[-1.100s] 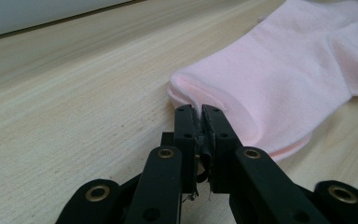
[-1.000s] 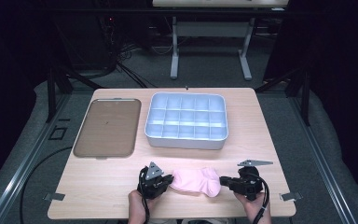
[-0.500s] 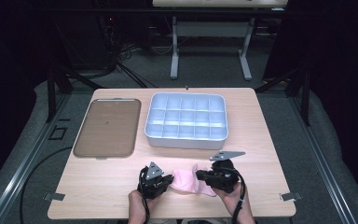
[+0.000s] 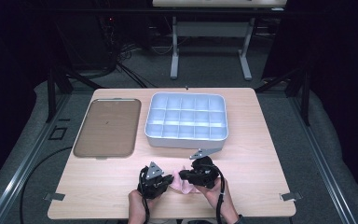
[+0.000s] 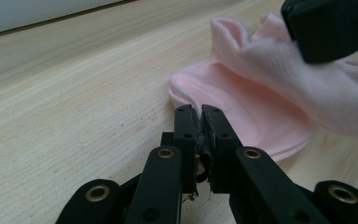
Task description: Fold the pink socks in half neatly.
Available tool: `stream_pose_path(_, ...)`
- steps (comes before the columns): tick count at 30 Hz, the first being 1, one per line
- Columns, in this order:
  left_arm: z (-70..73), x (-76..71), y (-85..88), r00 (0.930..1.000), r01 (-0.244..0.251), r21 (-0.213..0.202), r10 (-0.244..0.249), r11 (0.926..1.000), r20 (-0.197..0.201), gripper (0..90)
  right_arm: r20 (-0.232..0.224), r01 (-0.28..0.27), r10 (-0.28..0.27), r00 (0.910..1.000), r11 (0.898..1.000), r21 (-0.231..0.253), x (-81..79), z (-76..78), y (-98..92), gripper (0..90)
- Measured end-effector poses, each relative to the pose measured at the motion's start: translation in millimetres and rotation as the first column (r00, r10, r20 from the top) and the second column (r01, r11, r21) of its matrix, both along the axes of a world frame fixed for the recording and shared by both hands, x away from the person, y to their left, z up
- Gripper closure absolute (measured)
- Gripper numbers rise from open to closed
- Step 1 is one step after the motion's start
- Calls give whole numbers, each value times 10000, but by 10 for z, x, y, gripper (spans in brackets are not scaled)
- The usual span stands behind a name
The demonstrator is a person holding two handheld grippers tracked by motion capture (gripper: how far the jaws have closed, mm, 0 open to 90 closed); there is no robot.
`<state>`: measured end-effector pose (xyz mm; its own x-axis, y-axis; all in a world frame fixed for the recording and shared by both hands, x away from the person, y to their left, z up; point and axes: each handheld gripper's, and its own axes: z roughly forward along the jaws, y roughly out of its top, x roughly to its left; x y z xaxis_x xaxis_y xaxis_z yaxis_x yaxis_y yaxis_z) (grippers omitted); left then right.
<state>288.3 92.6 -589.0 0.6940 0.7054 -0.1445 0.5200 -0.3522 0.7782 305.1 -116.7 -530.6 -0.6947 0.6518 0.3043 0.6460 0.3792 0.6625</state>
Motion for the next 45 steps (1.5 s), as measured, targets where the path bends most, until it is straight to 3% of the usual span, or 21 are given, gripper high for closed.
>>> stream_pose_path(2, -2, -1, -3, 10000, -23, -35, 23, 10000, -29, 845, -170, -157, 158, 9997, 9999, 44, 14, -43, 11, 827)
stream_pose_path(4, -2, -1, -2, 10000, -25, -38, 25, 10000, -31, 845, -140, -237, 242, 9996, 9990, 370, 15, -66, -6, 727)
stream_pose_path(10, -2, -2, -4, 10000, -27, -40, 27, 10000, -24, 845, 111, 164, -176, 9998, 9950, 981, -54, -11, -234, 598)
stream_pose_path(13, -2, -1, -4, 10000, -21, -30, 21, 10000, -18, 845, 304, 598, -621, 9976, 9957, 714, -109, 6, -417, 541)
stream_pose_path(15, -2, -3, -5, 10000, -27, -25, 27, 10000, -17, 845, 480, 1186, -1202, 9916, 9923, 354, -154, -6, -561, 528)
stream_pose_path(17, -2, -3, -5, 10000, -26, -20, 26, 10000, -15, 844, 542, 1682, -1684, 9842, 9857, 90, -181, -28, -676, 529)
stream_pose_path(20, -2, -4, -8, 10000, -39, -6, 39, 10000, 10, 844, 414, 2570, -2558, 9658, 9660, -265, -208, -84, -867, 547)
stream_pose_path(24, -2, -4, -8, 10000, -37, 0, 37, 10000, 17, 844, 287, 3030, -3016, 9530, 9498, -782, -218, -156, -949, 565)
stream_pose_path(31, -3, -7, -13, 9999, -86, 35, 85, 10000, 63, 844, -415, 2653, -2718, 9615, 9568, -1192, -255, -319, -871, 596)
stream_pose_path(40, -3, -6, -13, 9999, -80, 35, 80, 10000, 64, 844, -526, 2749, -2820, 9580, 9548, -1131, -238, -374, -840, 831)
stream_pose_path(43, -3, -6, -13, 10000, -76, 37, 76, 10000, 60, 844, -589, 2761, -2835, 9572, 9548, -1098, -240, -377, -843, 841)
stream_pose_path(45, -3, -6, -13, 9999, -79, 36, 78, 10000, 63, 844, -610, 2823, -2896, 9552, 9535, -1055, -239, -379, -851, 796)
